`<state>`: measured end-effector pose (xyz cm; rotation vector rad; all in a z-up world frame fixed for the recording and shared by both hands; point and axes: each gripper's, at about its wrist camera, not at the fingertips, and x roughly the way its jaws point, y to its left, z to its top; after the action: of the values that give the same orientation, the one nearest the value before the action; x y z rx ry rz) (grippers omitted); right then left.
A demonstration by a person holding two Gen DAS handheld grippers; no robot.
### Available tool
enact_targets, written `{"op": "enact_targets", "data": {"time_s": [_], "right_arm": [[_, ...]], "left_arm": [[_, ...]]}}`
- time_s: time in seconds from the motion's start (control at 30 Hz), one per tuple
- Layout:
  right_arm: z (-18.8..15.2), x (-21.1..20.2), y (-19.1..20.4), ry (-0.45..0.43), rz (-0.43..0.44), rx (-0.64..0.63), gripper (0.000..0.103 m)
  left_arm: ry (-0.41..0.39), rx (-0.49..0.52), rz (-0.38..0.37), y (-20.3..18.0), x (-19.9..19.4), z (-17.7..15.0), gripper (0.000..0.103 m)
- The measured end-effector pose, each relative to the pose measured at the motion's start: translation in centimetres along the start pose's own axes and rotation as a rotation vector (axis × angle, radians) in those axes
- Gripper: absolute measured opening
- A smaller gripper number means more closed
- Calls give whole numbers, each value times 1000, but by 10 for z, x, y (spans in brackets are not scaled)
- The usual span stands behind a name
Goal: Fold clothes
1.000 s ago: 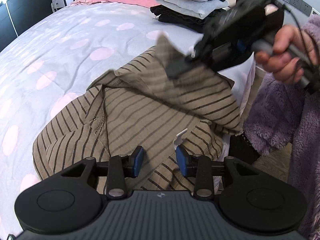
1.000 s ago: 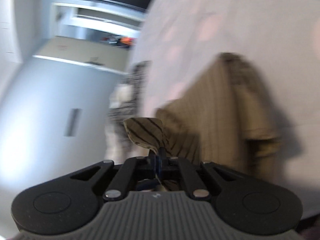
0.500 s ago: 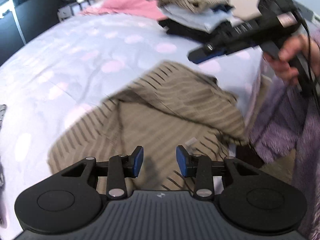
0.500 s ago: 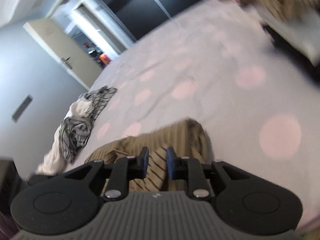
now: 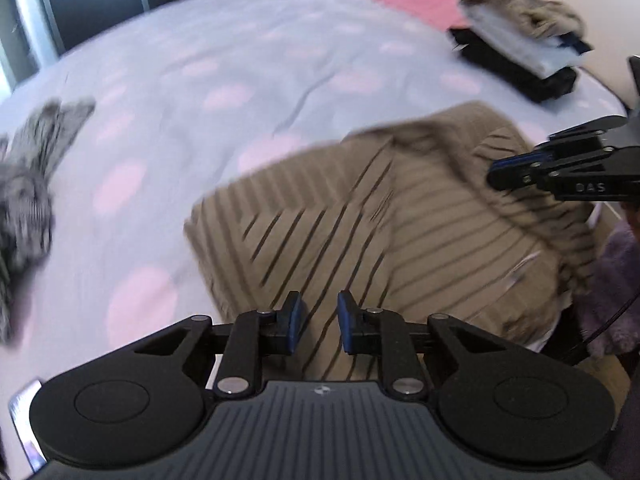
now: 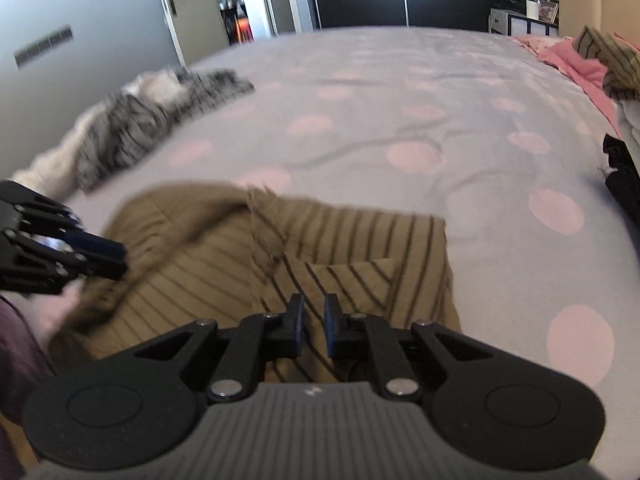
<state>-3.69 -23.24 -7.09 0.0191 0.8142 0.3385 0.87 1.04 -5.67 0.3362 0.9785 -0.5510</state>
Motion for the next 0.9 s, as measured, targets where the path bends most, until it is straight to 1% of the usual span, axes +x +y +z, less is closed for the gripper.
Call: {"op": "enact_targets", "data": {"time_s": [0.07, 0.17, 0.2, 0.23, 0.27, 0.3, 0.33, 0.37, 0.4, 0.47, 0.5, 0.53, 0.6, 0.63, 0.73, 0.8, 0.9], "right_arm": [[-3, 10, -5, 27, 2, 18, 11], [-3, 7, -6, 24, 10, 25, 13], [-2, 3, -6, 16, 12, 26, 15], [-2, -4, -6, -4, 18, 33, 23], [-1, -12, -6, -28, 25, 43, 29], [-1, -20, -8, -54, 30, 55, 38], [-1, -27, -10, -82, 36, 67, 41], [-1, -35, -11, -110, 41, 80, 42], [0, -41, -14, -130, 28, 93, 43], [1, -47, -21, -151, 0, 122, 53], [2, -46, -26, -149, -7, 145, 61], [2, -45, -30, -143, -13, 170, 64], [3, -44, -39, -133, -25, 220, 65], [3, -41, -44, -120, -14, 250, 66], [0, -30, -55, -80, 29, 330, 67], [-3, -22, -59, -51, 42, 354, 67], [-6, -11, -61, -9, 43, 366, 67]], "left_arm": [[12, 12, 11, 0, 5, -3, 17], [1, 25, 24, -2, 4, -5, 17], [-12, 19, 22, -2, 0, -5, 17], [-30, 11, 17, -2, -6, -6, 19], [-51, -3, 15, 0, -11, -6, 27], [-74, -24, 16, 2, -16, -6, 34], [-97, -46, 17, 3, -21, -6, 50], [-120, -67, 17, 5, -26, -6, 55], [-141, -90, 18, 8, -30, -6, 55], [-168, -156, 27, 17, -33, -4, 56], [-175, -197, 39, 23, -33, -3, 56], [-179, -233, 44, 29, -31, -3, 56], [-178, -295, 39, 42, -26, -3, 56], [-170, -329, 27, 48, -22, -4, 56], [-122, -441, -49, 69, -8, -9, 56], [-106, -512, -109, 78, 1, -13, 56], [-86, -562, -147, 84, 11, -19, 59]]}}
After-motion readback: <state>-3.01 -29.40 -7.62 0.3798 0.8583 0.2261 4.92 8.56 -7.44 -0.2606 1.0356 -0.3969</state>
